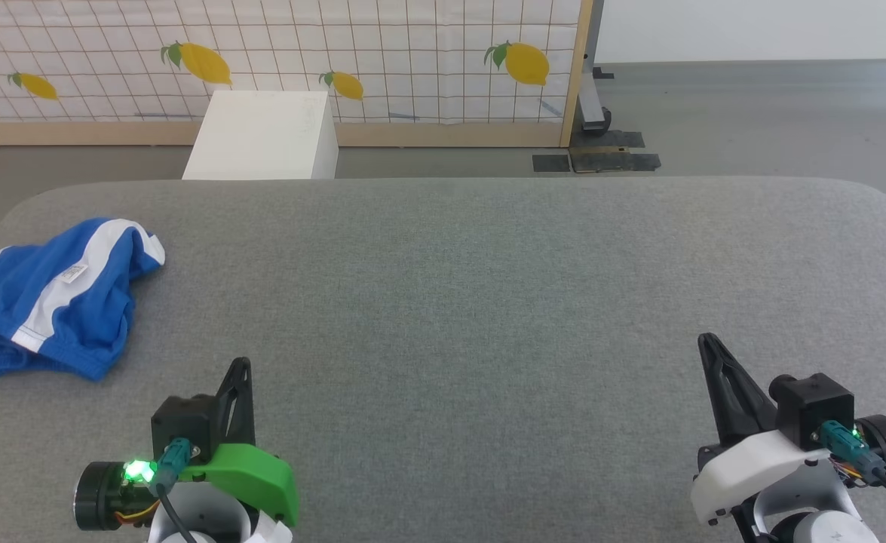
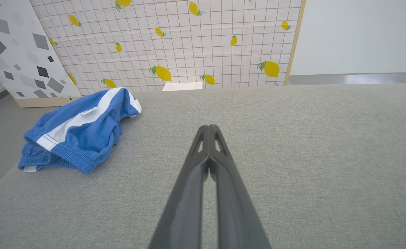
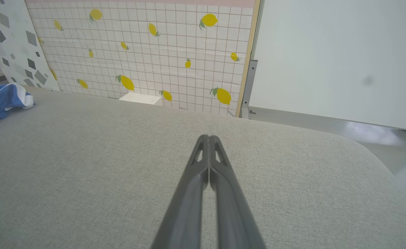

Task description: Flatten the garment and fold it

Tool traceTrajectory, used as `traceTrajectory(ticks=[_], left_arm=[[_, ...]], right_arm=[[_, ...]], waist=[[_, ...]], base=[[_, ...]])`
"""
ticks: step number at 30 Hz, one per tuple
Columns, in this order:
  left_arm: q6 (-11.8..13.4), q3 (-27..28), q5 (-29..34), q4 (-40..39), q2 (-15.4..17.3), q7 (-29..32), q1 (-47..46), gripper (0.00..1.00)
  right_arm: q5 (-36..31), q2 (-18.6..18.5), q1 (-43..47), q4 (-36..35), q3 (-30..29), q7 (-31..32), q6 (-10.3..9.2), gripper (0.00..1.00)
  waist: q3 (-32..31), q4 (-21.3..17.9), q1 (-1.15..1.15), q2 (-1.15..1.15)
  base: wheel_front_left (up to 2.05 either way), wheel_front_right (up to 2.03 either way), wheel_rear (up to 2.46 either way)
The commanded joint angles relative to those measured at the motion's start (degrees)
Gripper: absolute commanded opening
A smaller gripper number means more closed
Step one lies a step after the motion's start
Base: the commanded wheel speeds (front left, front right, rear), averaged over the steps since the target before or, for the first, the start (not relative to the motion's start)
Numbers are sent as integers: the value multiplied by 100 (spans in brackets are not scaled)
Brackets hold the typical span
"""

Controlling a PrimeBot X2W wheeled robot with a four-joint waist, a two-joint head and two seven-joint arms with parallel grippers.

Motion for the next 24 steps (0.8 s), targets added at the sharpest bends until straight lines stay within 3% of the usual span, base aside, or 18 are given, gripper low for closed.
traceTrajectory(ticks=[1,12,13,24], left_arm=[[37,7,74,-15,-26,7,-99,0],[37,7,74,-15,-26,7,-99,0],[0,0,0,0,0,0,0,100],[91,-60,-50,2,-1,-93,-7,100]], right_arm=[[-38,13,-95,12,9,16,-9,0],[-38,13,-95,12,9,16,-9,0],[0,0,0,0,0,0,1,100],[133,0,-2,-34,-88,-92,-1,100]], waist=[[0,0,0,0],[0,0,0,0],[0,0,0,0],[10,-1,0,0]], base=[[0,0,0],[0,0,0],[0,0,0],[0,0,0]])
